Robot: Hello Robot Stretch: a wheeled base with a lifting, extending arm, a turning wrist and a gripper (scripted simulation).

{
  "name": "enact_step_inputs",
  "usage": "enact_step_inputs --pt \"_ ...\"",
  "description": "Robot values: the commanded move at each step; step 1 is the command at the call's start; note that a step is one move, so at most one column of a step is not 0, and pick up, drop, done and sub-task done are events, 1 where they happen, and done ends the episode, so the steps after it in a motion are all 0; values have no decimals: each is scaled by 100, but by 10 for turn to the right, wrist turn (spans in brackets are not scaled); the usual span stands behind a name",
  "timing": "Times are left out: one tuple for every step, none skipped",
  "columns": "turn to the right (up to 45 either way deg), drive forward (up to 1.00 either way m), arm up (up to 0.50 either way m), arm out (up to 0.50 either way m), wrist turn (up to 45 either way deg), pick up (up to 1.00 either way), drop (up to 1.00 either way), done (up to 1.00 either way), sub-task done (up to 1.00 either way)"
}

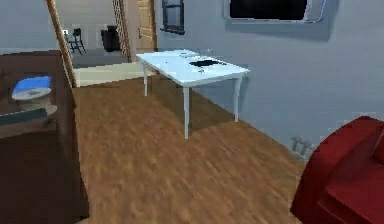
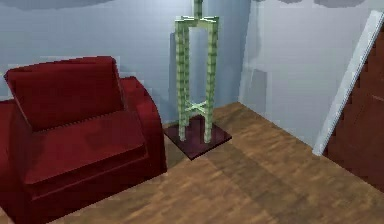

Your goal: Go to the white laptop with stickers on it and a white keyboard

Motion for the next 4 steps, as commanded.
enact_step_inputs --pt "-150 0 0 0 0 0 0 0 0" --pt "0 100 0 0 0 0 0 0 0" --pt "-60 0 0 0 0 0 0 0 0" --pt "0 10 0 0 0 0 0 0 0"
